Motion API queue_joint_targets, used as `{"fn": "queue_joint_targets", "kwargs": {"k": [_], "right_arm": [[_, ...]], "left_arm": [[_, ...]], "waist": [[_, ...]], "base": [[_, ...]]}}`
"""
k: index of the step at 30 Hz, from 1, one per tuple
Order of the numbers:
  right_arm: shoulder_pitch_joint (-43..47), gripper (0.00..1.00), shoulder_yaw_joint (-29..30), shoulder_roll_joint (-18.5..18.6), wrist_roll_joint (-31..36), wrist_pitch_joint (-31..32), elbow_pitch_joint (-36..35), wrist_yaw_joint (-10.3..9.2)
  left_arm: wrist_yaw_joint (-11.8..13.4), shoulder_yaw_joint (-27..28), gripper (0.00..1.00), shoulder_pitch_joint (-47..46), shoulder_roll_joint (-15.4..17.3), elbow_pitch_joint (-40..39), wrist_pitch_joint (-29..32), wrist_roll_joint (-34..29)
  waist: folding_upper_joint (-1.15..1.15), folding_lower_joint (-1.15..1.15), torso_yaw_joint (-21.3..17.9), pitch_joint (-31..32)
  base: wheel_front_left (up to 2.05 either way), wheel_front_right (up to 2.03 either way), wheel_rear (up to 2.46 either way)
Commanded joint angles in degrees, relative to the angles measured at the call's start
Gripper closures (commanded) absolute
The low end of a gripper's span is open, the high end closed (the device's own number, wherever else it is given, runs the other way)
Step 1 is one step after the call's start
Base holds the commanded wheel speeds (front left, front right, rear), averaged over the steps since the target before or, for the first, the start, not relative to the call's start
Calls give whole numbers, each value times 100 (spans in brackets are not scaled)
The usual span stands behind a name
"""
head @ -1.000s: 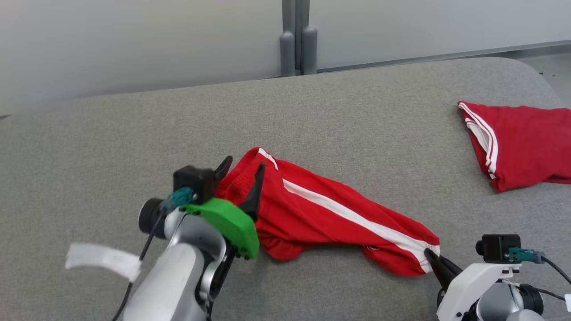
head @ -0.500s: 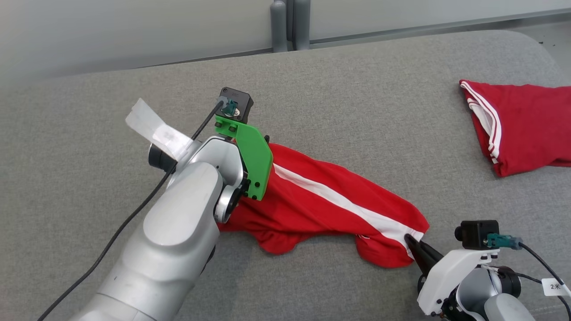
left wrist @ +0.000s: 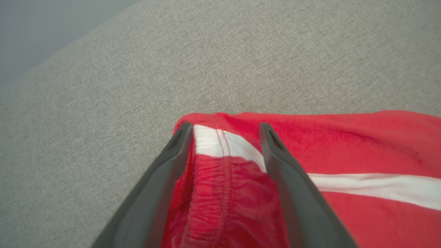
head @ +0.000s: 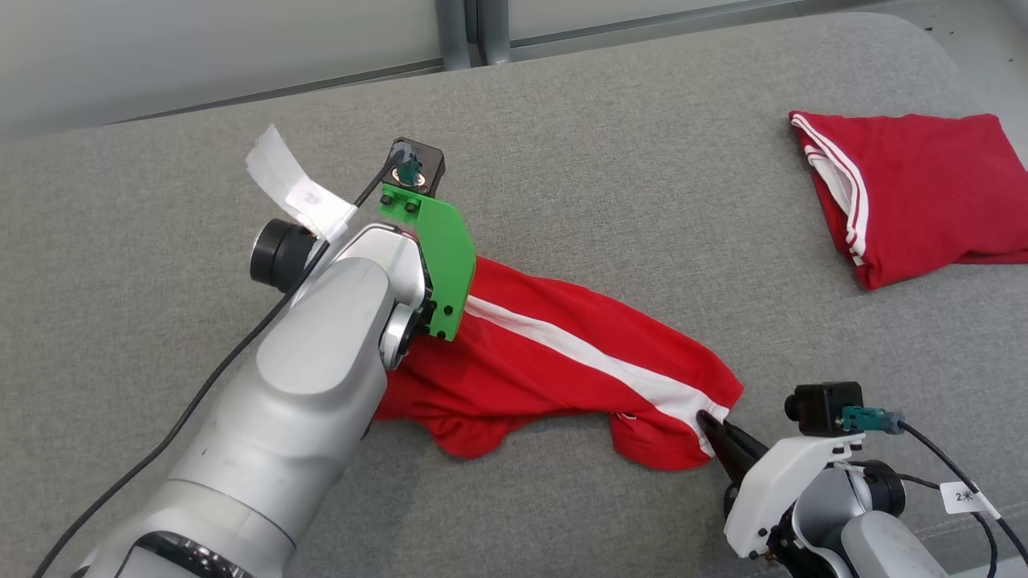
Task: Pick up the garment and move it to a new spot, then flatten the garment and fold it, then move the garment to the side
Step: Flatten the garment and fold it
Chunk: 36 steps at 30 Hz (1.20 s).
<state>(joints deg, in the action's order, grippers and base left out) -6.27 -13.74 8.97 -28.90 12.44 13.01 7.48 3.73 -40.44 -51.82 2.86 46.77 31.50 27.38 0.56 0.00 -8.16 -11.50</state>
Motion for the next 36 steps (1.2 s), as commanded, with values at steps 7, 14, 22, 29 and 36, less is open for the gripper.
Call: {"fn": "queue_joint_targets", "kwargs": {"k": [7,14,22,29,36], "right_arm": [[-68,100,-36,21,-83,-141,145,2],[-97,100,-49,-14,-97,-188,207,2],[-164,100,53,27,-110,-335,190,2],[-358,100,449,72,-114,-579,-163,2],[-714,100,925,164,4,-648,-738,2]], "left_arm": [[-60,-157,3,-241,12,269,121,119],[-115,-325,75,-310,10,305,225,281],[-64,-192,100,-344,11,90,-242,641],[-130,307,100,-37,11,-332,-1172,1475],[-282,872,100,158,96,-705,-1985,1941]], "waist": [[-56,0,-23,-17],[-56,0,-1,6],[-56,0,51,36],[-56,0,225,205],[-56,0,410,493]], "base": [[0,0,0],[0,0,0],[0,0,0],[0,0,0],[0,0,0]]}}
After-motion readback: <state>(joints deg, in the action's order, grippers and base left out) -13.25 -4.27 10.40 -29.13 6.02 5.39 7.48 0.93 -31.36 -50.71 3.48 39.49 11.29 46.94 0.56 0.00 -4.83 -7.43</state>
